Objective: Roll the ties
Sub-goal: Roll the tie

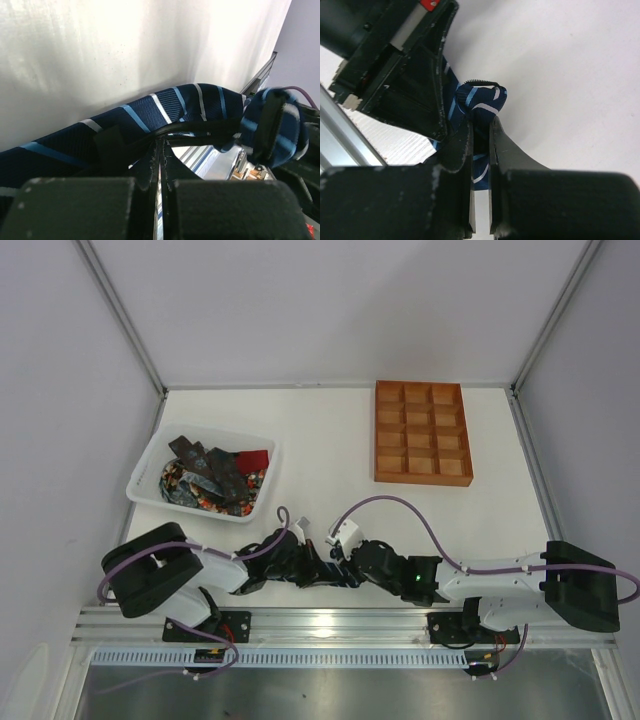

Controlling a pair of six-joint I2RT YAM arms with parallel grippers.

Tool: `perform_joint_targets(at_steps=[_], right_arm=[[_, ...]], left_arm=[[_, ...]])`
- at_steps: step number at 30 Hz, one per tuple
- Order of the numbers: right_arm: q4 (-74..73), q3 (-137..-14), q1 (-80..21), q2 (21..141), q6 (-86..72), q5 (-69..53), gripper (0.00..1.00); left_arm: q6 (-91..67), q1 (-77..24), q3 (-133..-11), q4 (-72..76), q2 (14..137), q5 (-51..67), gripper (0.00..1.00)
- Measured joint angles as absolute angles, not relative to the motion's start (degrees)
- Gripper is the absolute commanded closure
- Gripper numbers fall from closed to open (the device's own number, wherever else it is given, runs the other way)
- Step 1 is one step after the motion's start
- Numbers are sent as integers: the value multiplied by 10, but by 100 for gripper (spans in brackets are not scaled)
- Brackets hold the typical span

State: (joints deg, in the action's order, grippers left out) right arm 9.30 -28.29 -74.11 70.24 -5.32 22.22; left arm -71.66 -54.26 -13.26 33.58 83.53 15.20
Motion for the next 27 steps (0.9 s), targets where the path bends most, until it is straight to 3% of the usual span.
perform_joint_targets(at_steps=[9,22,27], right_arm=[[91,-283,-741,716,-51,158,94],[93,-290,-738,775,-75,123,95],[94,-310,-725,797,-75,103,93]], left_arm=[[-717,-543,-133,346,842,146,100],[-714,-542,-131,320,823,132,100],[-699,-543,-131,260,778,109,88]])
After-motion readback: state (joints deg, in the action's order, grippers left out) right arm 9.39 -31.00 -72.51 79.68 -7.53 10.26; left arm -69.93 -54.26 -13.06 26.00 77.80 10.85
